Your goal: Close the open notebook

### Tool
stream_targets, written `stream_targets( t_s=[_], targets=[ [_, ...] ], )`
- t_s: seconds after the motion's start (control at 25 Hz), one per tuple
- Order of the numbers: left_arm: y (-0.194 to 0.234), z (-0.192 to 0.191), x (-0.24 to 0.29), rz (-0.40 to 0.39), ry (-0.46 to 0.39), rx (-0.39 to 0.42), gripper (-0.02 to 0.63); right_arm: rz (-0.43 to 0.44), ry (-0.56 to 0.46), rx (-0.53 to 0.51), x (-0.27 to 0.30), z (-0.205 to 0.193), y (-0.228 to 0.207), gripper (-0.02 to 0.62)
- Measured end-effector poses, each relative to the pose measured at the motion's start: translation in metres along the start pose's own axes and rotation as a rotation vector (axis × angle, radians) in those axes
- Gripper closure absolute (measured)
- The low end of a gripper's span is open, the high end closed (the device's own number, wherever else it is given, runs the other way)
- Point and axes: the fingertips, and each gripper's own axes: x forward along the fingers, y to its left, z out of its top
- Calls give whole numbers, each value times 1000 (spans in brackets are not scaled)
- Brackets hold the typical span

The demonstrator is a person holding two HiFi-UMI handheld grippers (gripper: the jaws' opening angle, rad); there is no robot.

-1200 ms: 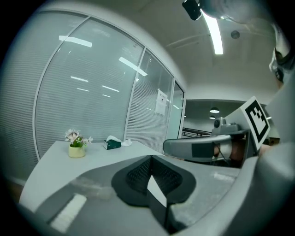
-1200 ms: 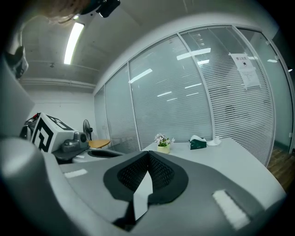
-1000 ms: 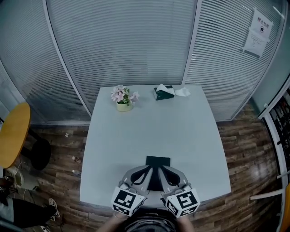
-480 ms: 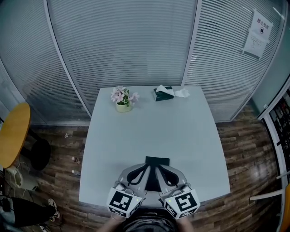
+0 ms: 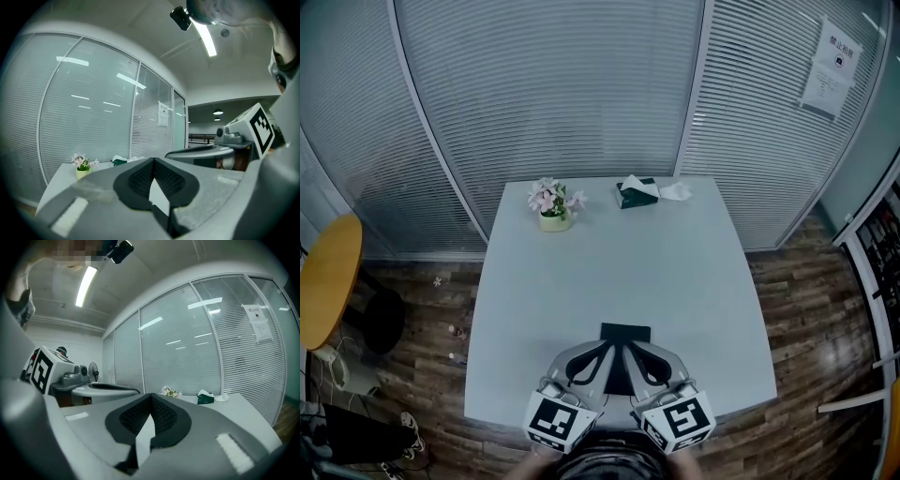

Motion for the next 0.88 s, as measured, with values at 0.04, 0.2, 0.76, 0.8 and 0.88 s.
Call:
stream_targets(
  t_s=[0.04, 0.2, 0.76, 0.8, 0.88],
  targets=[
    [-1, 0, 0, -1, 0, 2, 603, 0, 0, 1, -1, 0, 0, 594],
    [-1, 0, -1, 1, 2, 9, 603, -3, 1, 2, -2, 0, -1, 594],
    [3, -2, -2, -8, 2, 49, 603, -4, 7, 0, -1, 1, 0, 594],
    [2, 0, -1, -4, 1, 26, 603, -5, 5, 2, 0, 2, -1, 594],
    [0, 5, 1, 7, -3, -30, 603, -6, 2, 5, 2, 3, -2, 594]
  ],
)
